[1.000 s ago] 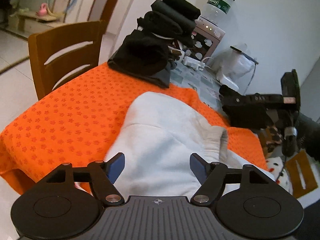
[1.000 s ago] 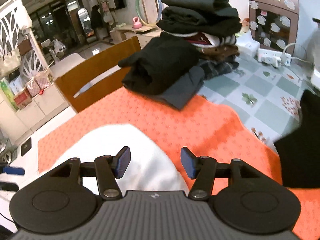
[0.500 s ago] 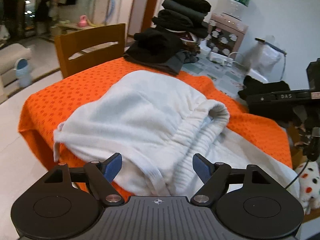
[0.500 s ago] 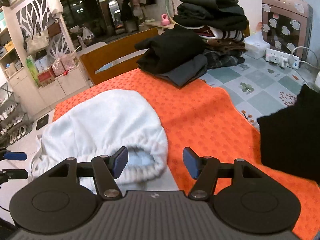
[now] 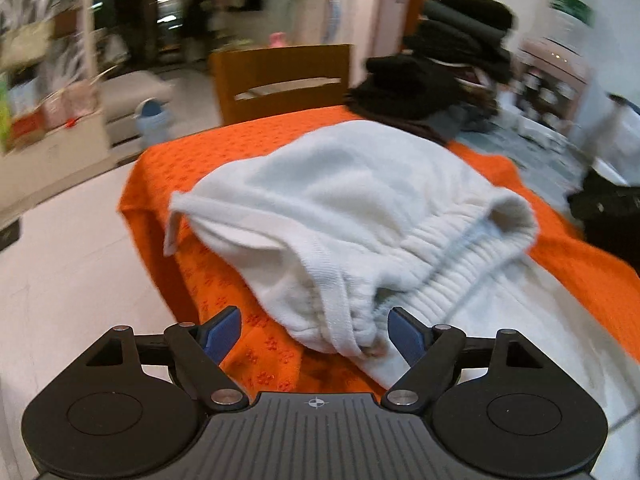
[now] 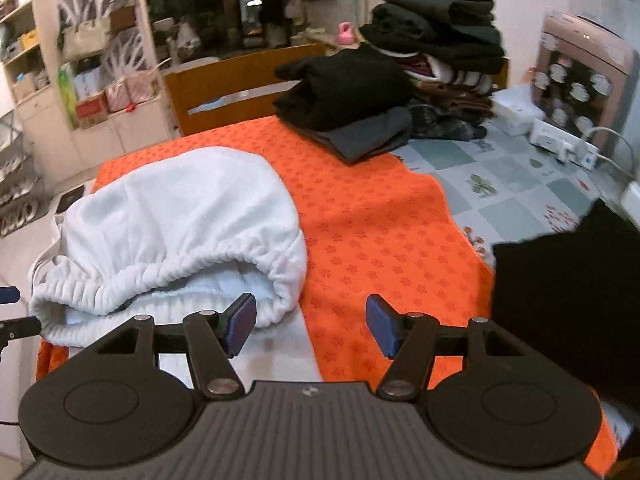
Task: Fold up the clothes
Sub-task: 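Move both open grippers to the edge of the folded bundle, then grasp the folded bundle's edge with both grippers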
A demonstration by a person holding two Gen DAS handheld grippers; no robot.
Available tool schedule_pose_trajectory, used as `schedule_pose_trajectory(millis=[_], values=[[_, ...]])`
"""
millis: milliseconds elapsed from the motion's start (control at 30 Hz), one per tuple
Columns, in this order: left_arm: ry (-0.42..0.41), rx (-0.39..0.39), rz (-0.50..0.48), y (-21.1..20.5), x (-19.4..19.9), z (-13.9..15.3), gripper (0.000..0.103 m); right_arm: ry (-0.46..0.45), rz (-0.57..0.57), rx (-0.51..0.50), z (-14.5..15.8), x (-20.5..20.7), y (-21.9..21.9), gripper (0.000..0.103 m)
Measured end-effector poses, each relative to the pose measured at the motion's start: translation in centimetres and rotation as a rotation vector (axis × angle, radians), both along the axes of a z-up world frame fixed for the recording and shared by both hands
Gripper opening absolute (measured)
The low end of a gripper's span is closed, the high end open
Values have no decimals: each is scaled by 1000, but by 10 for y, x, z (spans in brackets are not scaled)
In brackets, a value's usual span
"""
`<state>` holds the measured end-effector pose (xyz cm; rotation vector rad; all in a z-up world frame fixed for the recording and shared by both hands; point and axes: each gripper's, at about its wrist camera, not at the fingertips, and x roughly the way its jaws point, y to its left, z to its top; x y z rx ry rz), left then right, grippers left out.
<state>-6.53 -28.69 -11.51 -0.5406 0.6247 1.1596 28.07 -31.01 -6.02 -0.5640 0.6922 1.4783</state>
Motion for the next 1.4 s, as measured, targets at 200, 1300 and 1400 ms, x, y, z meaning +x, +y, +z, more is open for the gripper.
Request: schedule_pose_trajectory(millis=[200,1300,1400], values=[[109,46,135,3,26,-16,75,-38,171,-35,-29,-3,44,67],[168,75,128,-149,91,-8,26,37,252,51,-62,63,-77,21],[160,166,129,-152,89,15,25,32,246,90,-49,61,-81,21]])
